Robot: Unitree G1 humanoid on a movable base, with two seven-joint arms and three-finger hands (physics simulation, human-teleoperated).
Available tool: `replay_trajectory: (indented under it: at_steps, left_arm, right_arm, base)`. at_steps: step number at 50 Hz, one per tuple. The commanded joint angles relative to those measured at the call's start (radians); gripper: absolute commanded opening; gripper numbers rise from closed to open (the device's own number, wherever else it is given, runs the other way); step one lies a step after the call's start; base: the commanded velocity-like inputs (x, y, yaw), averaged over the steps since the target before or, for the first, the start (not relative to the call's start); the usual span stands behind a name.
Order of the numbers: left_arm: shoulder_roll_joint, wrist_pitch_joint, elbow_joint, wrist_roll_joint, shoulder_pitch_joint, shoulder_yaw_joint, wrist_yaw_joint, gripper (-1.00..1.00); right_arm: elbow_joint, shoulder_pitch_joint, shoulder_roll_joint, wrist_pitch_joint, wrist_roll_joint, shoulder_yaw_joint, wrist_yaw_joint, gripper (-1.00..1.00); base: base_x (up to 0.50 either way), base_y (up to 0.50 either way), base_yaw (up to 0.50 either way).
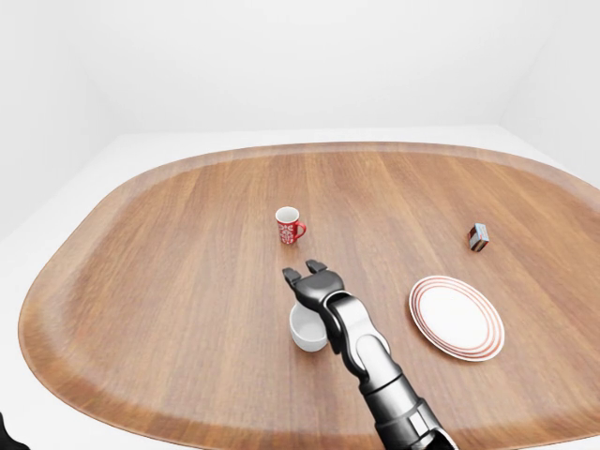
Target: Put the white mug on the plate.
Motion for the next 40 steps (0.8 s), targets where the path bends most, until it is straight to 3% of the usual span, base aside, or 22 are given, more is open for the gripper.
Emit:
replay_trajectory:
  at_steps: [1,8,40]
  left_arm:
    - [-0.003,0.000,-0.002,0.003,0.001,-0.005,-0.001,1.00]
    - [-0.006,0.000,0.000,0.005,0.002,-0.006,-0.005,1.00]
    - [-0.016,0.000,-0.001,0.014,0.005,-0.017,-0.011,1.00]
  right_arm:
    - [0.100,-0.084,0.023,0.039,0.019,-0.021,0.000,1.00]
    - [0.146,-0.124,0.031,0.058,0.030,-0.031,0.000,1.00]
    - [0.405,-0.191,0.050,0.058,0.087,-0.037,0.000,1.00]
  base:
    - [0.00,0.00,0.00]
    - [0.00,0.00,0.00]
    - [0.00,0.00,0.00]
